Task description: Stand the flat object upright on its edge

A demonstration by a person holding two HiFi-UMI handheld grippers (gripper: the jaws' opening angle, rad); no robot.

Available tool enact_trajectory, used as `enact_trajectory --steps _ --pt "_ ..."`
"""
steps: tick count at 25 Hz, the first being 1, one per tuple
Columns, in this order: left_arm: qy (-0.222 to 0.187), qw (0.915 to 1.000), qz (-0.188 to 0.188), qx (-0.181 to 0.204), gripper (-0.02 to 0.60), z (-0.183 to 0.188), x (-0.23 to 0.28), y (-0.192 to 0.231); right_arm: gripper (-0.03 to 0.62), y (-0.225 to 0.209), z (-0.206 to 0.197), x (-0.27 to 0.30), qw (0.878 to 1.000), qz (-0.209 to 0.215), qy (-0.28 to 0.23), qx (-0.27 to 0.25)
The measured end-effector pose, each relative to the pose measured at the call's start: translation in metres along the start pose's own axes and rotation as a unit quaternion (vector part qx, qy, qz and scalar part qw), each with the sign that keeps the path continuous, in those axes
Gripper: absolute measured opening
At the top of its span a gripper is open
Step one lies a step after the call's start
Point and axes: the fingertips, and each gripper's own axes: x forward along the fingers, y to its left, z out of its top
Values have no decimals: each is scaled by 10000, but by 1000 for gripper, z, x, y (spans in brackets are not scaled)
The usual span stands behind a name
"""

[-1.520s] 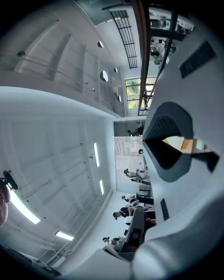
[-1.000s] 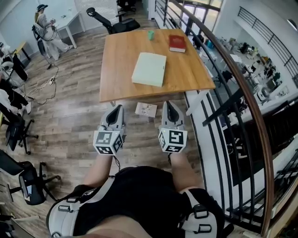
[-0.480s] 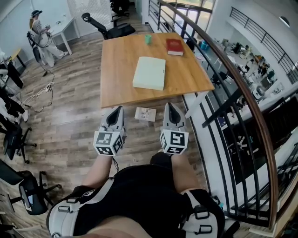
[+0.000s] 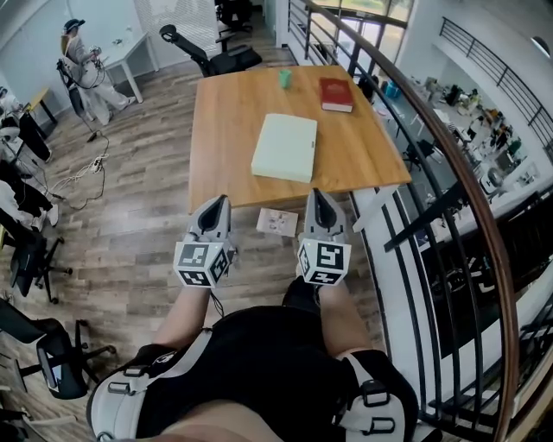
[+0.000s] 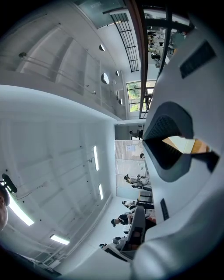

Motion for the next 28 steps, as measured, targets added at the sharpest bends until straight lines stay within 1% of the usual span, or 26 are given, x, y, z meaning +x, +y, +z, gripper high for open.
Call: enact_trajectory --steps 7,13,17,24,28 --pt "93 9999 -57 58 5 -9 85 1 6 -50 -21 71 10000 -10 44 76" --pt "217 9997 57 21 5 -8 156 13 6 -82 -34 136 9996 159 215 127" --pt "275 9996 53 32 5 -4 206 17 6 -105 -38 180 9992 257 272 158" --pt "468 9986 233 -47 5 -11 284 19 6 -151 -64 241 9971 480 551 234" --pt "578 9977 346 -46 4 -16 318 20 5 -172 -77 269 9954 599 672 329"
